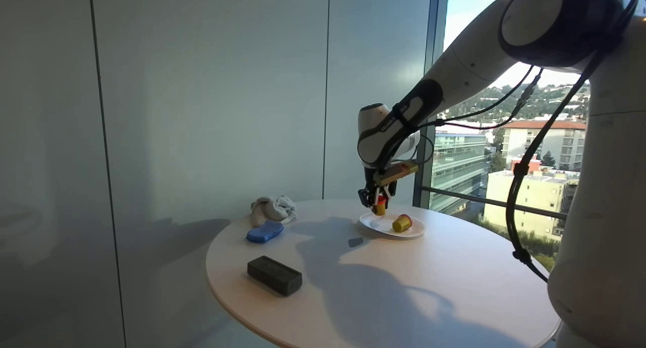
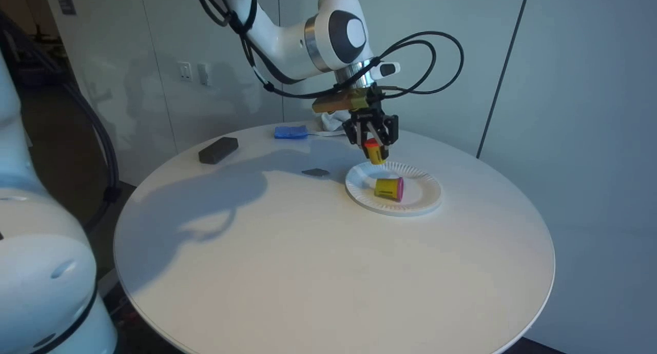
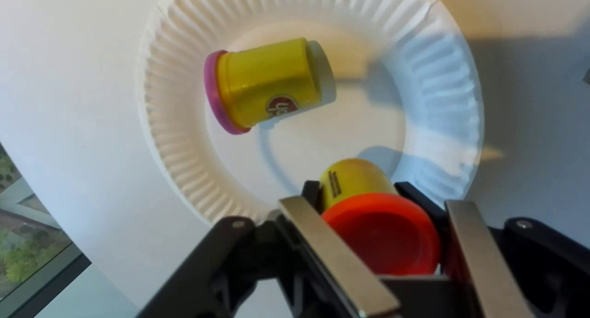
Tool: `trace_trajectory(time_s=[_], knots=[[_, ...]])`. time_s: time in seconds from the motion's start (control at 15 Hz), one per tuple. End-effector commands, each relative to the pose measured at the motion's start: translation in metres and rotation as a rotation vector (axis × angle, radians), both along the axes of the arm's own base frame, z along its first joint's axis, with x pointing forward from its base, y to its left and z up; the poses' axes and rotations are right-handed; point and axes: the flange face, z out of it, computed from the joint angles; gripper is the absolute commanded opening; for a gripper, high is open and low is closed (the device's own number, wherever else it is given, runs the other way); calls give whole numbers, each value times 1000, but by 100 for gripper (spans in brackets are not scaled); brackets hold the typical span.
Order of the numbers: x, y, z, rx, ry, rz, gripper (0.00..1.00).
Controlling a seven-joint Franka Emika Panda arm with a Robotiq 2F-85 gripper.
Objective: Put the yellow containers on the white plate.
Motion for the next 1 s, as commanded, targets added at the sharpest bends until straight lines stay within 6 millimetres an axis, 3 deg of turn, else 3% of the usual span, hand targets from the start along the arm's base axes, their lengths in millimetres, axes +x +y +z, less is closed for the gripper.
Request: trace_trajectory(time_s=[0.0,0.27,0.33,0.4,0.53,0.73,0.93], knots=[[21,-20,-14,58,-27,-6,21],[17,-40,-18,109,-19,-40,21],[17,-43,-18,109,-14,-46,39],[17,-45,-16,120,-21,-41,71],[21,-40,-19,137,-24,-27,78],[25,-30,-22,163,-30,-2,99],[33,-22,-20,167,-35,25,100]])
